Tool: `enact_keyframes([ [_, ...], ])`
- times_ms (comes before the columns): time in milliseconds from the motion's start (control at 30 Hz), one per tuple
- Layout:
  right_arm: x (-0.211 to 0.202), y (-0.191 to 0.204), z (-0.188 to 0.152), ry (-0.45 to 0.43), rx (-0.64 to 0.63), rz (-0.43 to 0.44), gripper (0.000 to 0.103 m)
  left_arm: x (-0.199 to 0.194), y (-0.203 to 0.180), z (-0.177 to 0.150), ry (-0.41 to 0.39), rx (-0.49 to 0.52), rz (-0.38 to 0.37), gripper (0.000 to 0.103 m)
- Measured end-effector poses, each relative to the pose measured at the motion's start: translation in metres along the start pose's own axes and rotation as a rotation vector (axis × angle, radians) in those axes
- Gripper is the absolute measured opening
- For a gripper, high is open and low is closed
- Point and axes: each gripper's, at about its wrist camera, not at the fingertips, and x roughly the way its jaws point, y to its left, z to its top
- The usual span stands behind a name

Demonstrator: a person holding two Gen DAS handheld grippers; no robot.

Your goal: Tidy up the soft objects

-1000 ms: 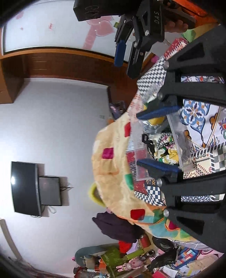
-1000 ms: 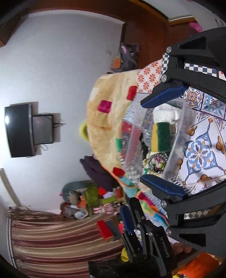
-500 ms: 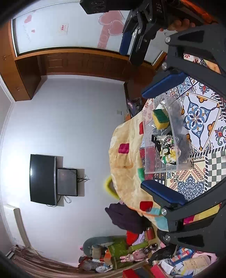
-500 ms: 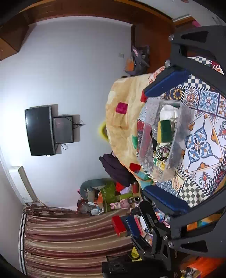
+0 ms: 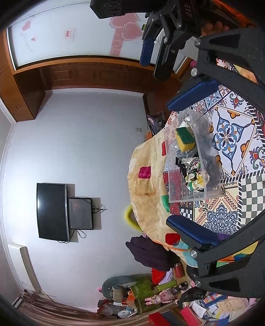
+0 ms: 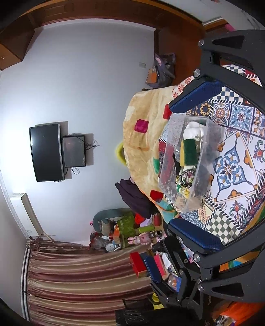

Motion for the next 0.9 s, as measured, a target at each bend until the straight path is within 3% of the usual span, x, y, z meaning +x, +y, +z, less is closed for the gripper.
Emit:
enact_keyframes([
  [900, -0.0020, -0.0019, -0.0023, 0.002, 0.021, 0.005, 0.103, 0.0026, 0.0026, -0.0017, 0.013, -0.003, 0.005, 0.103],
])
